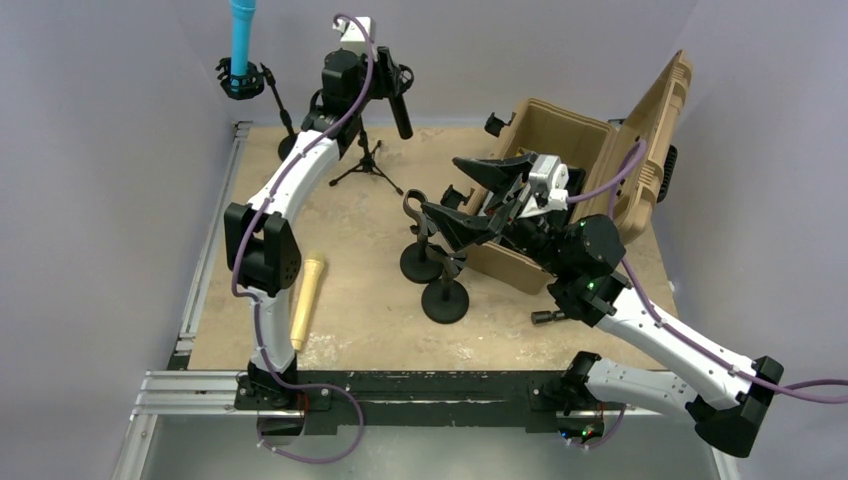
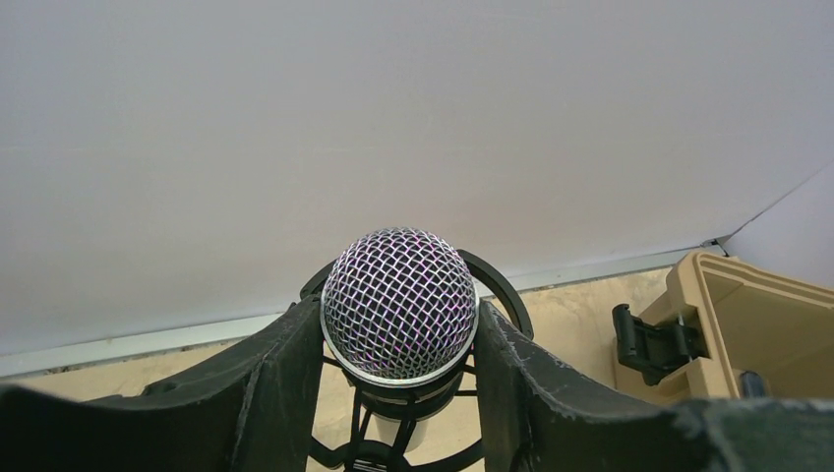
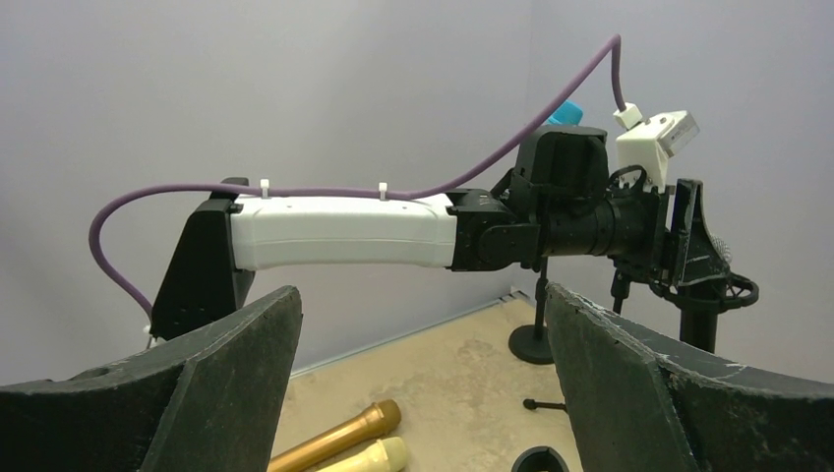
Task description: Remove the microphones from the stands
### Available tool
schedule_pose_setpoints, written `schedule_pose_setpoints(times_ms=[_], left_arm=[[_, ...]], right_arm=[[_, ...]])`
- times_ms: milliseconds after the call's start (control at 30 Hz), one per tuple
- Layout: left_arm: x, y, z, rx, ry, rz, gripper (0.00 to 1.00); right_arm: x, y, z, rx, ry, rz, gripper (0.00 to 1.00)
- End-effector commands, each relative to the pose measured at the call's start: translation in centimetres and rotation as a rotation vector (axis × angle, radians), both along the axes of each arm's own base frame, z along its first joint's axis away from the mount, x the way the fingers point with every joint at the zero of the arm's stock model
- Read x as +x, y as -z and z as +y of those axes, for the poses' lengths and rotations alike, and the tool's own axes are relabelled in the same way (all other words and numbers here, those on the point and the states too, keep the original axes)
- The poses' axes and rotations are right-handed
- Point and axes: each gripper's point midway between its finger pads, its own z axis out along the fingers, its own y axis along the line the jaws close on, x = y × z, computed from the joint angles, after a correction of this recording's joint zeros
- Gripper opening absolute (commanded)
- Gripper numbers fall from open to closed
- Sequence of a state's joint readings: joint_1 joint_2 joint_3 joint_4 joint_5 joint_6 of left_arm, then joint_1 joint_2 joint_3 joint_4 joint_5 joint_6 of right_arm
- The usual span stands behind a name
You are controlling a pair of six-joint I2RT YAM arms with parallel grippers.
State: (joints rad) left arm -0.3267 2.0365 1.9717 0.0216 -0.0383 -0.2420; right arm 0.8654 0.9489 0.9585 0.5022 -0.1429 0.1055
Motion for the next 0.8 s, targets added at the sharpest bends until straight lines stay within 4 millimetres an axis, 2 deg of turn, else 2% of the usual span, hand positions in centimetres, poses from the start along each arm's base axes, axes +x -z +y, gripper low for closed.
schedule_pose_setpoints(times_ms=[0,133,367,500,567,633,667,767], left_arm=[[0.0,-4.1,0.6,-0.003,-0.010,-0.108,0.28],[-1.1,-7.4,0.7,-0.005,0.008,-0.175,0.16],[-3.5,-14.1,1.3,0.013,0.018,-0.295,0.11],[-5.2,-17.2,2.1,0.033,0.004,-0.343,0.01],[-6.5,-18.3,2.7,0.047,-0.003,-0.345,0.00],[-8.3,-20.3,3.5,0.043,-0.015,-0.370,0.00],[-9.9,-21.9,4.2,0.036,-0.023,-0.395,0.00],[-13.6,-24.9,5.9,0.008,-0.051,-0.441,0.00]], right_arm=[[-0.2,-2.4,-0.8,0.047,0.018,-0.021,0.91],[-0.1,-2.4,-0.6,0.042,0.015,-0.020,0.91],[-0.3,-2.7,-0.4,0.043,-0.003,-0.028,0.91],[-0.5,-2.8,-0.5,0.046,-0.006,-0.028,0.91],[-0.6,-2.9,-0.6,0.049,-0.008,-0.028,0.91],[-0.7,-3.0,-0.8,0.054,-0.007,-0.031,0.91],[-0.8,-3.0,-0.9,0.056,-0.006,-0.032,0.91],[-0.9,-3.0,-1.1,0.061,-0.002,-0.033,0.91]])
